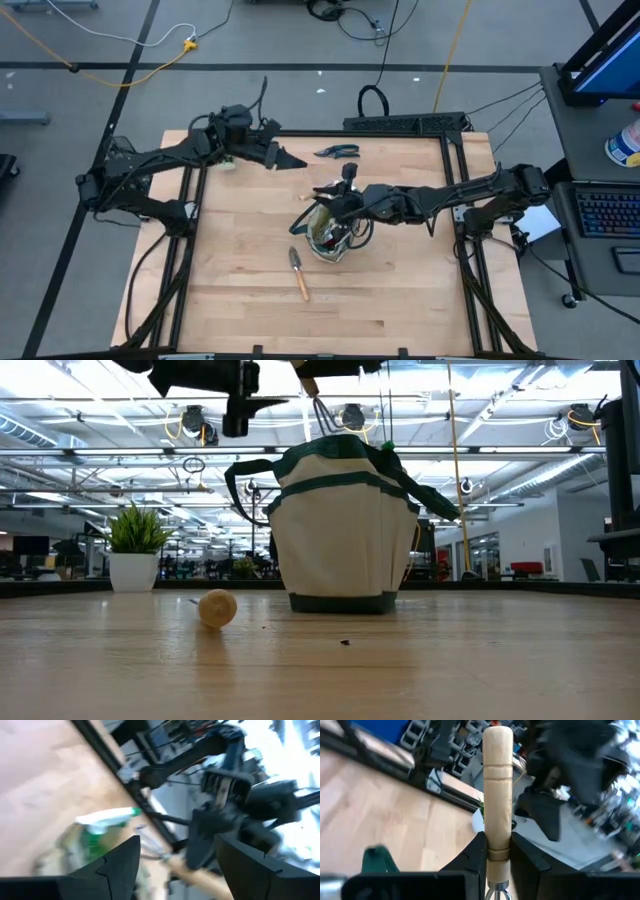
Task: Pick & Place Garden tools in Gardening bag
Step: Put the brown hand rake into the gardening bag
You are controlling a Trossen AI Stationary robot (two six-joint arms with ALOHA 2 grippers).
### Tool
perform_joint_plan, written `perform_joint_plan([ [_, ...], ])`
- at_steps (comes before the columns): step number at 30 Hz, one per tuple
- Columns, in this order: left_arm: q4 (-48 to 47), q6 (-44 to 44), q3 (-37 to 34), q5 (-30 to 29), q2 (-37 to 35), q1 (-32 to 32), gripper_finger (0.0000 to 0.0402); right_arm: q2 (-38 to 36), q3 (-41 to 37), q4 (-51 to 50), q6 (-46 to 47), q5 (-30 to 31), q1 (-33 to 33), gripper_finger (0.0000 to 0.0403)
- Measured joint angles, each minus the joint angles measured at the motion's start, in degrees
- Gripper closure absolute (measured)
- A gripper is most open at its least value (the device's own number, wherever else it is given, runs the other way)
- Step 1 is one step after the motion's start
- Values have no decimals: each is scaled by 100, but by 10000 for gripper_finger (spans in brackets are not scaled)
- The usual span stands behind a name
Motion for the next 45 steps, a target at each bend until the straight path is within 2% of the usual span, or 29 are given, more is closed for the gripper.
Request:
perform_joint_plan([
  [6, -618, 1239, -4, -26, -128, 512, 160, -48, 0, 266, 1854, -51, -158, 351],
  [11, -1206, 1995, -4, -88, -157, 705, 167, -62, 0, 267, 3971, -622, -326, 351],
  [14, -1524, 2358, -6, -236, -151, 746, 165, -35, -1, 276, 4886, -582, -342, 351],
  [17, -1845, 2752, -6, -555, -152, 742, 165, -20, -42, 249, 5608, -215, -289, 351],
  [25, -2323, 4014, -6, -1702, -152, 741, 165, -15, -343, 117, 7247, 1388, 224, 351],
  [33, -2197, 4759, -89, -1802, -184, 885, 165, -4, -496, 108, 8247, 2725, 743, 351],
  [36, -2022, 4799, -290, -1770, -324, 977, 165, 157, -497, 128, 8532, 2981, 840, 351],
  [45, -1793, 4605, -1263, -1662, -1292, 1259, 165, 573, -503, 110, 9040, 3121, 907, 351],
])
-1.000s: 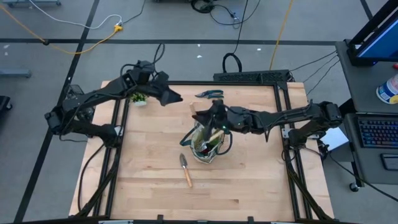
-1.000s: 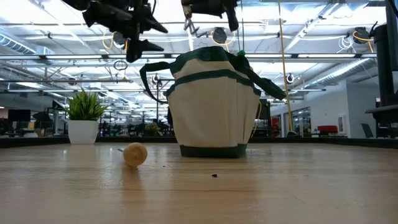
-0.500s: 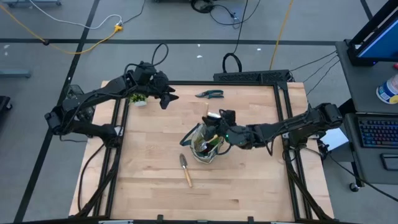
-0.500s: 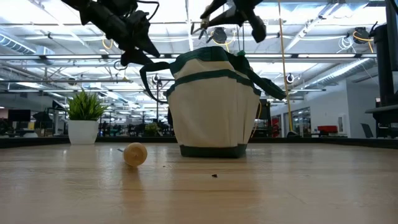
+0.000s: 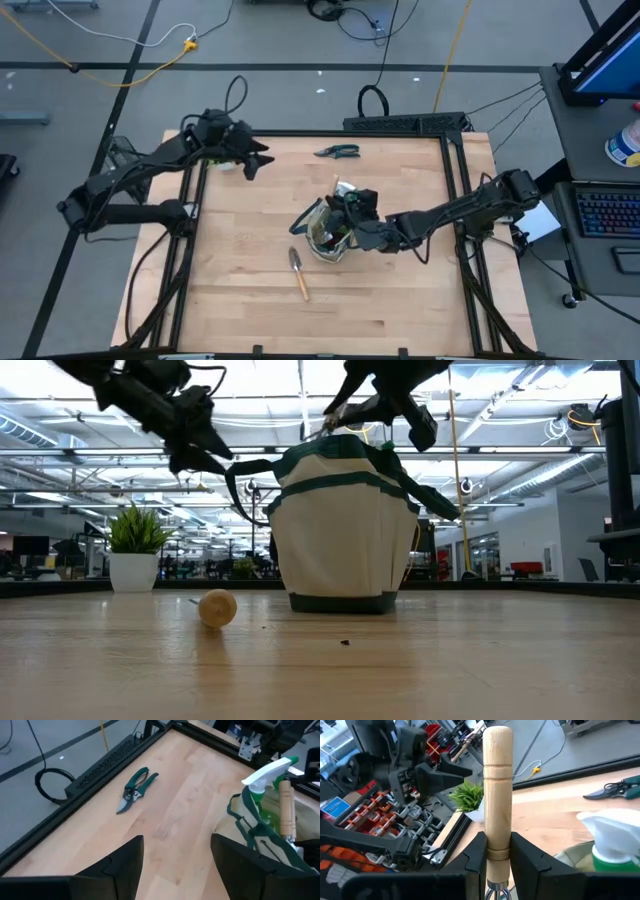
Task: Pick & Place Garden tools in Gardening bag
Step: Put the brown hand rake into the gardening bag
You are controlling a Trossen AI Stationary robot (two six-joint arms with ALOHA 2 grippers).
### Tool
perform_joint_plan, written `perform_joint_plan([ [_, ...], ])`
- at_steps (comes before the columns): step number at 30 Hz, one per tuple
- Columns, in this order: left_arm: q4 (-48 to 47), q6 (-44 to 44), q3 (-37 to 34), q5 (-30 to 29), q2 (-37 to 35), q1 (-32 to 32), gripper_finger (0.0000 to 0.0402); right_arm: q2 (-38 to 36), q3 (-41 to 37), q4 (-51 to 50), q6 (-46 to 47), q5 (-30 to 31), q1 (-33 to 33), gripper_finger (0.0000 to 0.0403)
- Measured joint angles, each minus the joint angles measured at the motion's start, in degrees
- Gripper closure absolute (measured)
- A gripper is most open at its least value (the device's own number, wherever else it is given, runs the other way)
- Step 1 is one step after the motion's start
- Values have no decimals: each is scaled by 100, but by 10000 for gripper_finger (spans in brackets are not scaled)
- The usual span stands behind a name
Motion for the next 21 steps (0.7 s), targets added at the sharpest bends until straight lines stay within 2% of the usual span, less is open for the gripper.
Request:
perform_joint_plan([
  [10, 7, -364, -601, 0, -979, 208, 165, 337, 0, -142, 663, -20, 185, 351],
  [17, 20, -420, -608, 7, -1193, 204, 165, 359, 0, -366, 871, -45, 233, 351],
  [21, 15, -420, -608, 9, -1195, 202, 165, 358, 1, -601, 1238, -376, 227, 342],
])
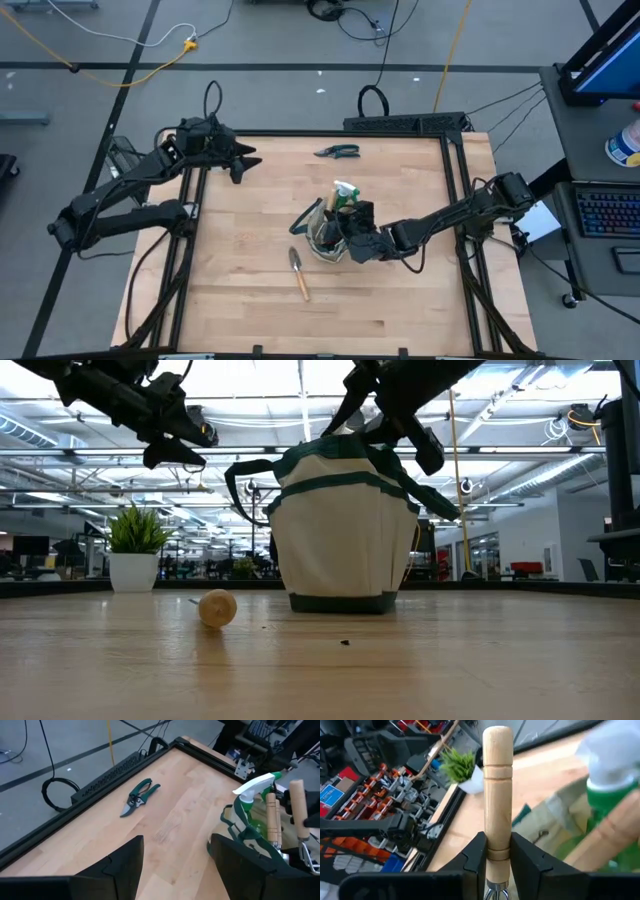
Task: Pick & Place Garden tools in Gardening bag
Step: Put the brown hand rake into the gardening bag
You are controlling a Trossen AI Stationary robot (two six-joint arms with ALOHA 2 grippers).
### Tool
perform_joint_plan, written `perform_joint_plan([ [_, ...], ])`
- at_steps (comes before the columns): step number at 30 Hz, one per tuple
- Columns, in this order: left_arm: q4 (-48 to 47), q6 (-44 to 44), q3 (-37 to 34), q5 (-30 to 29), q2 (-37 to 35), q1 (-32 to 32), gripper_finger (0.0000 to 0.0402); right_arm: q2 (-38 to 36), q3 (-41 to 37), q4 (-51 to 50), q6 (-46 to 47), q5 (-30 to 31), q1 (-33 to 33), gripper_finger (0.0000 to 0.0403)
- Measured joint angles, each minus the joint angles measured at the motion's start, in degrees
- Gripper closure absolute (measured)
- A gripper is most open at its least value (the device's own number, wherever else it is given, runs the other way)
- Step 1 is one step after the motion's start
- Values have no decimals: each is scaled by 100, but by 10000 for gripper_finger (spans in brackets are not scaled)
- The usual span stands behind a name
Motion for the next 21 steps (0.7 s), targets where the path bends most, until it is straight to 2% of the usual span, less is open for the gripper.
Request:
perform_joint_plan([
  [6, -8, 27, 0, 37, 2, -87, 165, 0, 1, -109, 243, -59, 2, 318],
  [15, -46, 140, 0, 209, 2, -162, 165, 0, 1, -110, 232, -59, 2, 307],
  [21, -48, 151, 0, 209, 2, -162, 165, 0, 1, -112, 228, -57, 2, 279],
])
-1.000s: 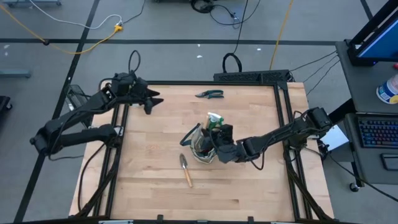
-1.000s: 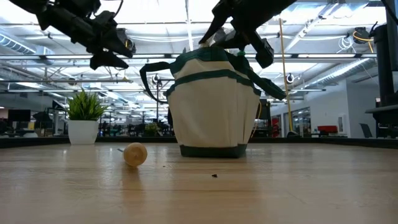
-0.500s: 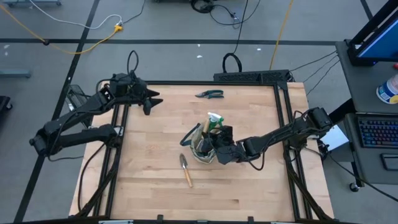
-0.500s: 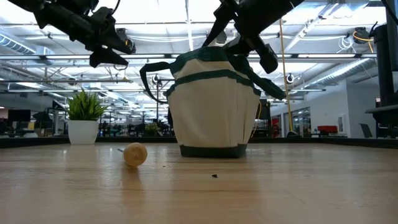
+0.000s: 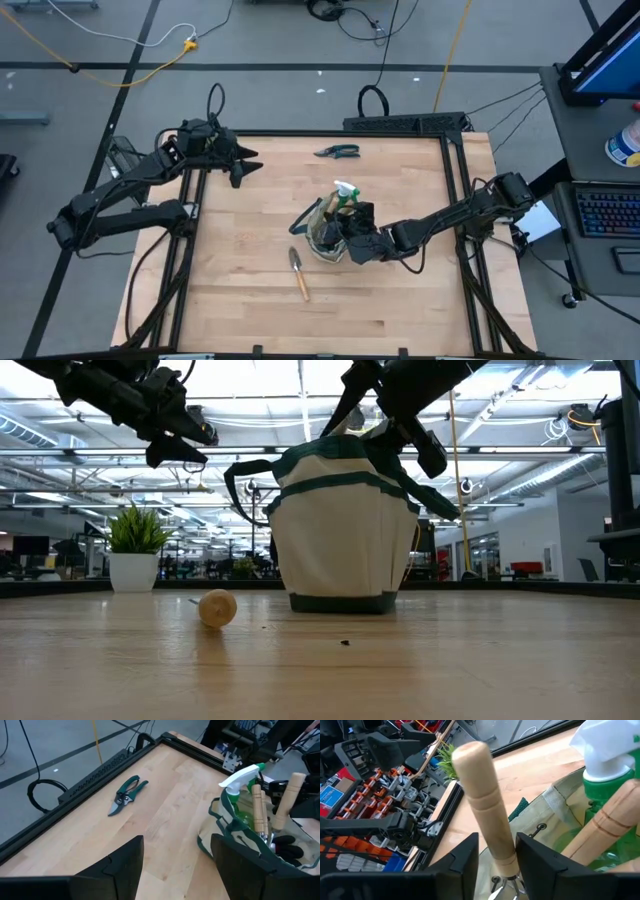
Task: Pick & Place Garden tools in Gardening bag
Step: Put the brown hand rake into the gardening bag, then put the green shear scissors into the gardening bag
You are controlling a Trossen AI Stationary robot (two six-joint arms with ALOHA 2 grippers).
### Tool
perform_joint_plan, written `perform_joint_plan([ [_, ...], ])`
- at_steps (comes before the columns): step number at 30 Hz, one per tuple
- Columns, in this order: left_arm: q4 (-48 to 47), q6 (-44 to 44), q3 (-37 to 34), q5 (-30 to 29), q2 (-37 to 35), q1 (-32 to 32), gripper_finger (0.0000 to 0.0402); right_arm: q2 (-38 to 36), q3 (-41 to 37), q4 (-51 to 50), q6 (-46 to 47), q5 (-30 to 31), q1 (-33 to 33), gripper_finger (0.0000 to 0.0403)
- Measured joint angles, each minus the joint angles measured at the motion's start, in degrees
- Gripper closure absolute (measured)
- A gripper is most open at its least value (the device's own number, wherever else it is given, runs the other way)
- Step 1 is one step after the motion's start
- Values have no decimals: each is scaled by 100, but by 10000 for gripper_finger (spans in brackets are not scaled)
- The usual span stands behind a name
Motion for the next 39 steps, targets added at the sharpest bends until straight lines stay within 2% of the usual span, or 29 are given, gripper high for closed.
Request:
perform_joint_plan([
  [8, 2, 48, 0, 138, 0, 0, 165, -38, 0, -50, 1, -8, 0, 249],
  [20, 2, 116, 0, 146, 0, 0, 165, -566, 4, -332, -336, -10, 0, 269],
  [26, 8, 118, 0, 146, 0, 0, 165, -837, 4, -369, -856, 288, -23, 273],
  [32, 119, 94, 0, 146, 1, 0, 165, -1087, 2, -353, -1663, 428, -141, 273],
  [39, 234, 92, 0, 144, 0, 0, 165, -1486, 2, -226, -3571, 430, -657, 273],
])
